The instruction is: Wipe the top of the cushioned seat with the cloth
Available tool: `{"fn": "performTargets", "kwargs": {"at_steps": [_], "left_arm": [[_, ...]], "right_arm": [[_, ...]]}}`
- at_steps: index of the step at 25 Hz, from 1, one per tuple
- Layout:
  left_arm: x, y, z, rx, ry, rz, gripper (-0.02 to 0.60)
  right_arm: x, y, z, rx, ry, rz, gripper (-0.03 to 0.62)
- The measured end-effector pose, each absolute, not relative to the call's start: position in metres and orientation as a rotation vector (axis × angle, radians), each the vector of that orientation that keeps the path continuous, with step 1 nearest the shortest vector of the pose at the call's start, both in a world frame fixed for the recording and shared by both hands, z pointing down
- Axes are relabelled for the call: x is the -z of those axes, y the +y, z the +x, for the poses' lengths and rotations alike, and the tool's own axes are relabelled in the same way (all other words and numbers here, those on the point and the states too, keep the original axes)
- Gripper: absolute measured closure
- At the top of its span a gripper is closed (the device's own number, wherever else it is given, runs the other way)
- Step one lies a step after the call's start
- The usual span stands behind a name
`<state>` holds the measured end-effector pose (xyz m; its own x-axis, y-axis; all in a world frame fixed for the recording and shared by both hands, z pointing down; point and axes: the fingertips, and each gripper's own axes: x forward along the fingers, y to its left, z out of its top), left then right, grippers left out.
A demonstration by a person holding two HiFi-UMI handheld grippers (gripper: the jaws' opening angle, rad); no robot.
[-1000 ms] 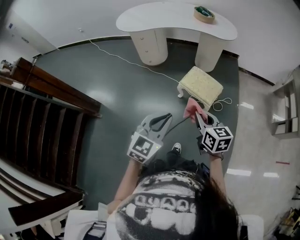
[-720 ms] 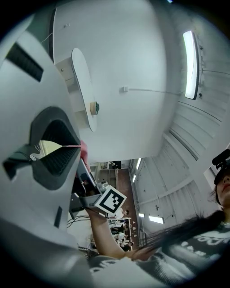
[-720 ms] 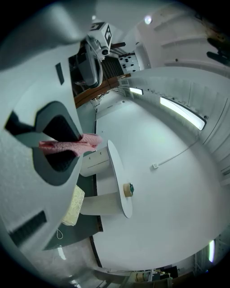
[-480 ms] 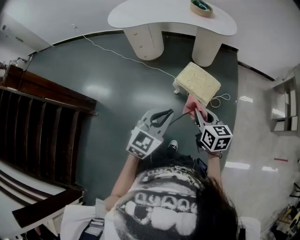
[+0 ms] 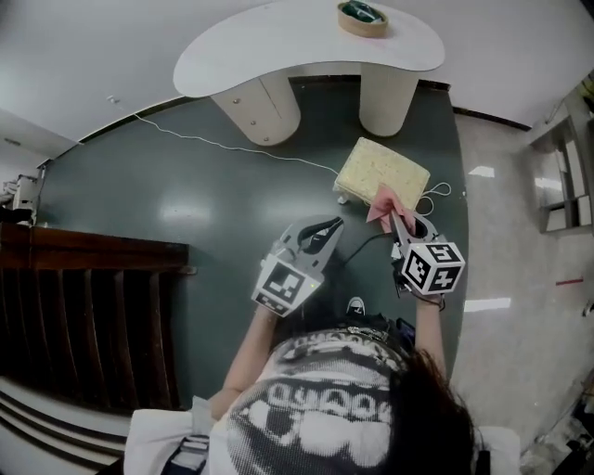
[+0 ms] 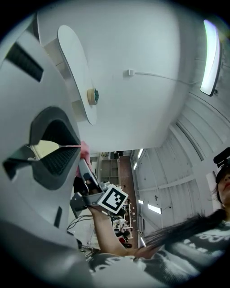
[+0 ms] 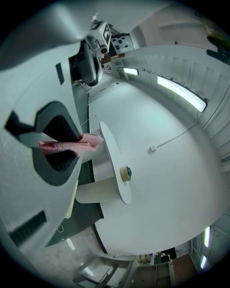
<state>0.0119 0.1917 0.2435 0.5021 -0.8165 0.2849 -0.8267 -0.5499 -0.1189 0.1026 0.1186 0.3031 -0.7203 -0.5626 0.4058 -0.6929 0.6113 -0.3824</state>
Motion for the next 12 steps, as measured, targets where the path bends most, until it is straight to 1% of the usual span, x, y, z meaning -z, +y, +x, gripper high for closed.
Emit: {"fn": "performTargets", "kwargs": {"at_steps": [5, 12], "left_arm": [[-0.241, 0.127, -0.03, -0.504, -1.323, 2.77, 0.572], [-0.265, 0.058, -0.073, -0.547, -1.126, 2.822, 0.572]], "right_arm": [[-0.309, 0.07, 0.069, -0.837, -2.513, 1.154, 0.583], [-0.336, 0.014, 0.033, -0.887, -2.388, 1.246, 0.583]]}}
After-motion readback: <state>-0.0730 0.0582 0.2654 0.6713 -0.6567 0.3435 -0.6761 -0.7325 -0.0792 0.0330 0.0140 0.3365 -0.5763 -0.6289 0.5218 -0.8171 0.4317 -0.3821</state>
